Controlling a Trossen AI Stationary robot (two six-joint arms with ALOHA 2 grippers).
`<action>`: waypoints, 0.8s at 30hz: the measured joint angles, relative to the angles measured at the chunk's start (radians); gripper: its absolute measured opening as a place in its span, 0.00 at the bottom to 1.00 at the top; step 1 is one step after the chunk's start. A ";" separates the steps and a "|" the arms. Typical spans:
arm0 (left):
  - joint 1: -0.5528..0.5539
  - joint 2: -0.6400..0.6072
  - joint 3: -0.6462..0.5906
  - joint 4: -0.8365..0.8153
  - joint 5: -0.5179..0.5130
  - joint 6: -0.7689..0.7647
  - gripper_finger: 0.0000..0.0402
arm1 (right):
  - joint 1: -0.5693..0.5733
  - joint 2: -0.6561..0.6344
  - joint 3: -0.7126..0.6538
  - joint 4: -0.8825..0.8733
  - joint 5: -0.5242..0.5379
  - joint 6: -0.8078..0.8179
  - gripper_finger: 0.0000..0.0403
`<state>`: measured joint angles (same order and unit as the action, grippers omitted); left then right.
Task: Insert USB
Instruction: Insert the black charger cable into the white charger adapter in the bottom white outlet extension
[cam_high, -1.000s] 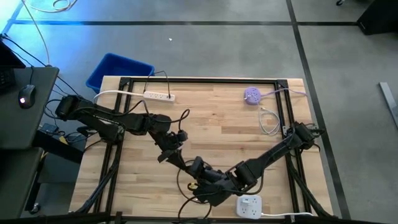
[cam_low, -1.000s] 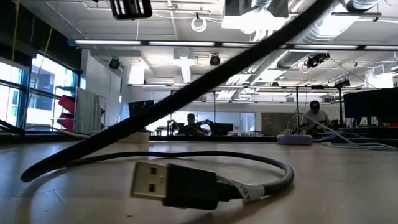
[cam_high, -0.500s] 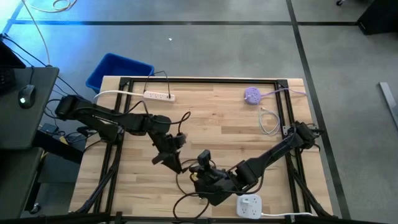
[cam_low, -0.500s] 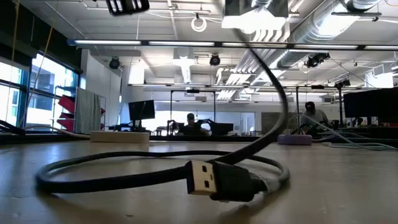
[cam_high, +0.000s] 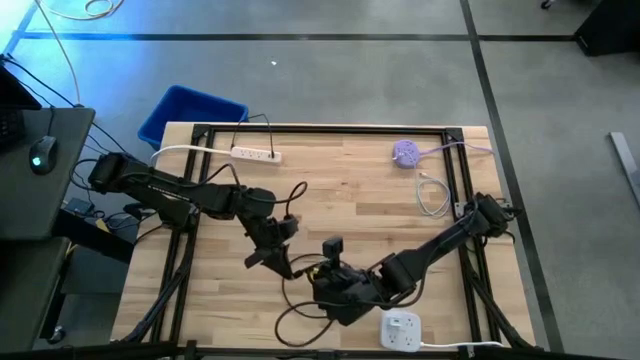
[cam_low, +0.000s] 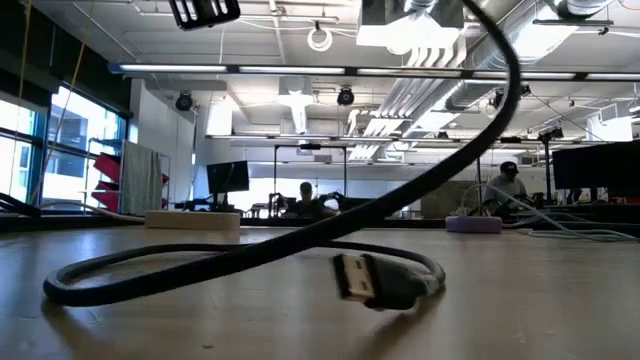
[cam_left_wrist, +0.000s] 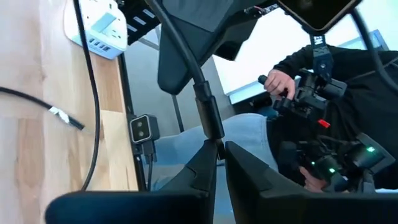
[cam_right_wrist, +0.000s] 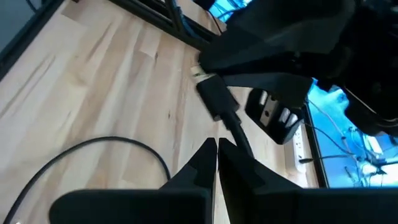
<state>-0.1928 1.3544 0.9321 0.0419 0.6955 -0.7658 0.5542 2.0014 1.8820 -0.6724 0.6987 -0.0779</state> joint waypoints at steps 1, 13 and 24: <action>0.000 0.000 0.000 0.000 -0.006 0.000 0.01 | -0.004 0.000 0.000 0.000 0.000 0.016 0.00; -0.001 0.000 0.000 -0.022 -0.042 -0.034 0.00 | -0.009 0.000 0.000 0.002 -0.174 0.052 0.05; 0.003 0.000 -0.001 -0.022 -0.029 -0.073 0.00 | 0.031 -0.023 0.001 0.033 -0.319 -0.111 0.38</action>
<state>-0.1894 1.3548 0.9315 0.0200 0.6667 -0.8388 0.5850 1.9781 1.8832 -0.6391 0.3794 -0.1890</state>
